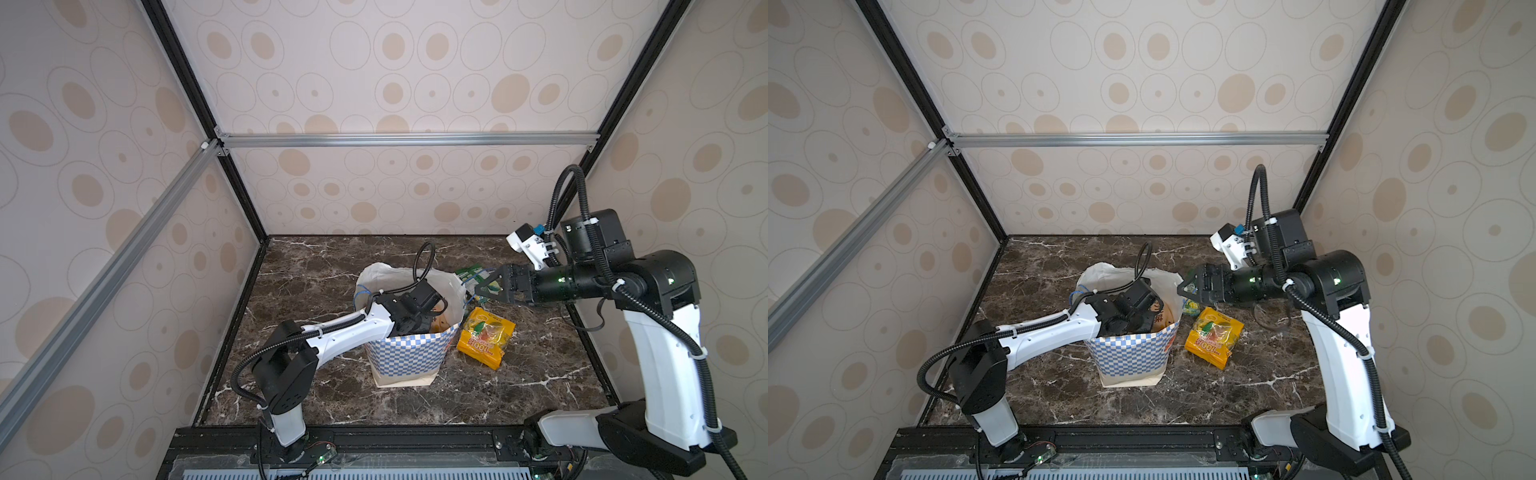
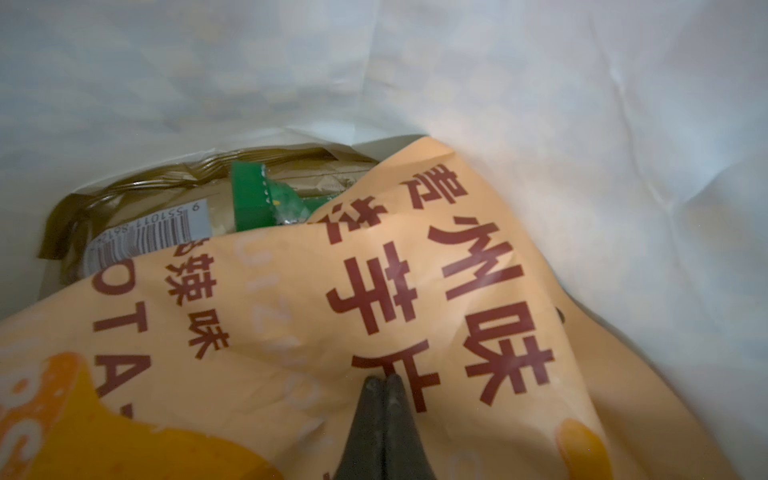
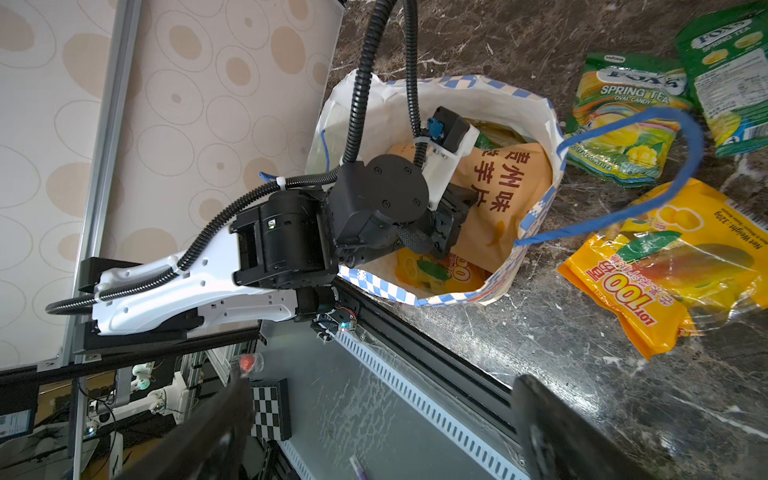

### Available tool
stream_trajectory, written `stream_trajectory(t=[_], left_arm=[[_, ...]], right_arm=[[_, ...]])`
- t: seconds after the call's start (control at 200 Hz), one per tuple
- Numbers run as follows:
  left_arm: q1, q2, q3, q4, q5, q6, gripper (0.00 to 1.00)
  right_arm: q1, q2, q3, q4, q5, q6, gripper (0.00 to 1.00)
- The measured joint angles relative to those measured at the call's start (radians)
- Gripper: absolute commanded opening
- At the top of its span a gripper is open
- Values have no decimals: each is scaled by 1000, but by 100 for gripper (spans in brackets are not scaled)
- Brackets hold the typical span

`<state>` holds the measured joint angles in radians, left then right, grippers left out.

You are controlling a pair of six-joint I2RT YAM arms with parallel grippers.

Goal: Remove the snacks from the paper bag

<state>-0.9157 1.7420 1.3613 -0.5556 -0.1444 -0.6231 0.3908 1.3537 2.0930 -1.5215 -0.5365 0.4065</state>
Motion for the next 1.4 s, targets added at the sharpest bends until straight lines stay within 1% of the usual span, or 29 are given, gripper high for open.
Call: stream_trajectory(t=[0.26,0.64,0.79,0.8,0.835,0.84,0.88,0.92,0.95,0.995,1.19,1.401], left_arm=[[0,-22,102,-34,-8,0,0],[0,-26,286,-148,-43,-1,0],[2,-30,323,-173,-48,-1,0],[2,-31,323,-174,-47,-1,2],[2,-31,323,-175,-41,-1,21],[3,-31,322,-175,-40,-1,22],[4,-32,317,-172,-31,-3,49],[5,-33,303,-167,-16,-7,71],[5,-35,288,-163,-9,-11,84],[6,-38,257,-159,1,-19,97],[6,-38,123,-150,7,-35,98],[6,0,20,-58,16,-33,98]], right_arm=[[19,31,18,0,36,-5,100],[20,25,17,3,76,-13,100],[20,7,-8,11,85,-12,100],[20,6,-10,13,85,-12,100],[20,2,-18,16,85,-12,100],[20,2,-18,17,85,-12,100],[20,-2,-25,21,85,-12,100],[20,-4,-29,23,85,-12,100],[20,-4,-30,24,85,-11,100],[20,-4,-30,27,85,-11,100],[20,-15,-48,34,85,-11,100],[20,-23,-54,35,89,-11,100]])
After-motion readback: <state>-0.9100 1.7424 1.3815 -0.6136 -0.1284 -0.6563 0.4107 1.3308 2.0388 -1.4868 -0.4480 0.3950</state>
